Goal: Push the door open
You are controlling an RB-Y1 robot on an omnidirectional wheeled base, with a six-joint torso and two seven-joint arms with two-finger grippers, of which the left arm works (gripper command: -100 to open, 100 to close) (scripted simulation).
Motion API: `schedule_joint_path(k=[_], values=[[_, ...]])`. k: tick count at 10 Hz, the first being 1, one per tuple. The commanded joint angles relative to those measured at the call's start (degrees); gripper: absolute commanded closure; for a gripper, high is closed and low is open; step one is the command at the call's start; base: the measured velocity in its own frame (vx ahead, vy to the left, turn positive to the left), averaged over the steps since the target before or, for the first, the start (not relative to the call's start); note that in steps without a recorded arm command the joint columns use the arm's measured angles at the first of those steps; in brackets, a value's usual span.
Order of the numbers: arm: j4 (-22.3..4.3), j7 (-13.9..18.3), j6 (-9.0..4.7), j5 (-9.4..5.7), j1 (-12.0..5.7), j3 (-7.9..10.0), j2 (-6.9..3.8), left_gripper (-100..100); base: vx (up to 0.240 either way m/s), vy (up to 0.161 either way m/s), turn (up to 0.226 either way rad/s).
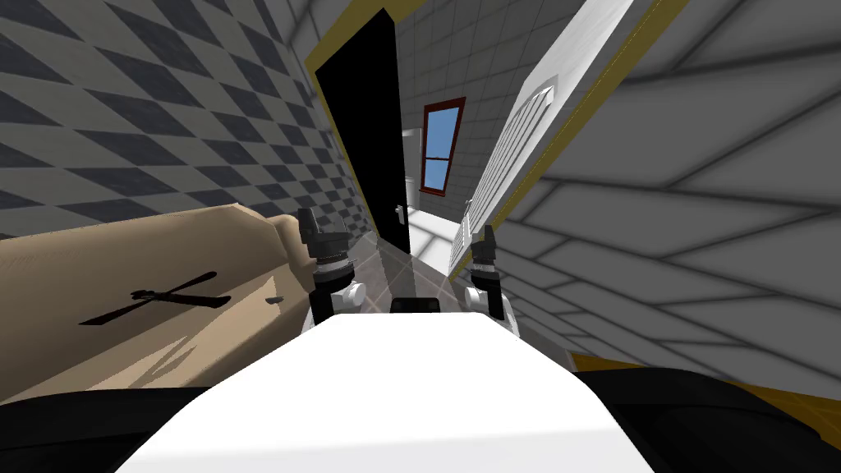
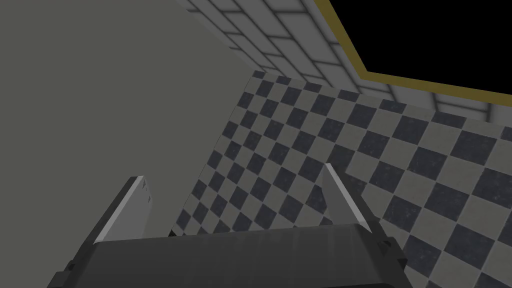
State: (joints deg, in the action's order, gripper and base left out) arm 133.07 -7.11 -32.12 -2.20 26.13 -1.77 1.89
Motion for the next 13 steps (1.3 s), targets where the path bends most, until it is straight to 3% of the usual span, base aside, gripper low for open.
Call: schedule_joint_path(k=[1, 6, 13], values=[[-1.74, 0.01, 0.19, -0.01, -0.97, 0.26, -0.62, -100, -0.011, -0.025, -0.076], [-8.52, 0.05, 0.95, -0.03, -4.73, 1.3, -2.49, -100, 0.064, 0.12, -0.112], [-17.72, 0.11, 1.98, -0.07, -9.83, 2.69, -4.17, -100, 0.049, 0.097, -0.103]])
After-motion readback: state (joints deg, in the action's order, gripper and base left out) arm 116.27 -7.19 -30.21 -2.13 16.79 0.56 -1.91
